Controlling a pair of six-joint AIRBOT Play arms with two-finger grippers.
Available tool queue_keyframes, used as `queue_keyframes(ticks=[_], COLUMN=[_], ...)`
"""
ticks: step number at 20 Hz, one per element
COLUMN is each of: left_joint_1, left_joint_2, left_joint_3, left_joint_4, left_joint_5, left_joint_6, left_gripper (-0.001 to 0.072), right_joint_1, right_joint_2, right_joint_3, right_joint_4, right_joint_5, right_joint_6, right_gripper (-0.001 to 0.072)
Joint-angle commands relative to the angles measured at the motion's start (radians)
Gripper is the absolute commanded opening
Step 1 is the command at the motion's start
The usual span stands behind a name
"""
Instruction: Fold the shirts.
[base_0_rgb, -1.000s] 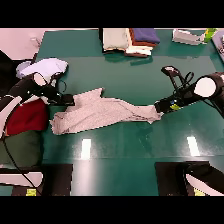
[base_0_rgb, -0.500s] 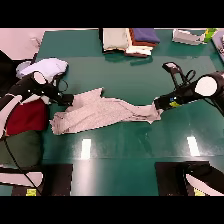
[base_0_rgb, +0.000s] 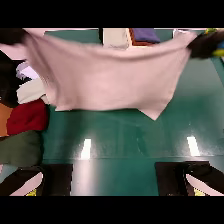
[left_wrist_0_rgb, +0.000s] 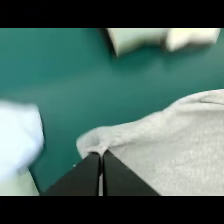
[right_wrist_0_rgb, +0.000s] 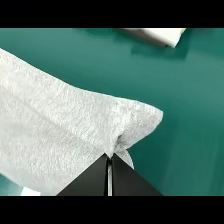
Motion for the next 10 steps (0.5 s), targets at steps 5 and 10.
queue_keyframes(ticks=[5,10], left_joint_1=[0.000,0.000], left_joint_2=[0.213,0.129], left_joint_3=[0.327,0.323], left_joint_4=[0.013,0.076], left_joint_5=[0.027,0.013], left_joint_6=[-0.020,-0.043], left_gripper=[0.0024,0.0024], right_joint_1=[0.000,0.000], right_joint_2=[0.052,0.130], right_joint_3=[0.343,0.255], right_joint_4=[-0.113,-0.196], right_joint_5=[0.103,0.068], right_joint_6=[-0.018,0.029], right_gripper=[0.0010,0.0007])
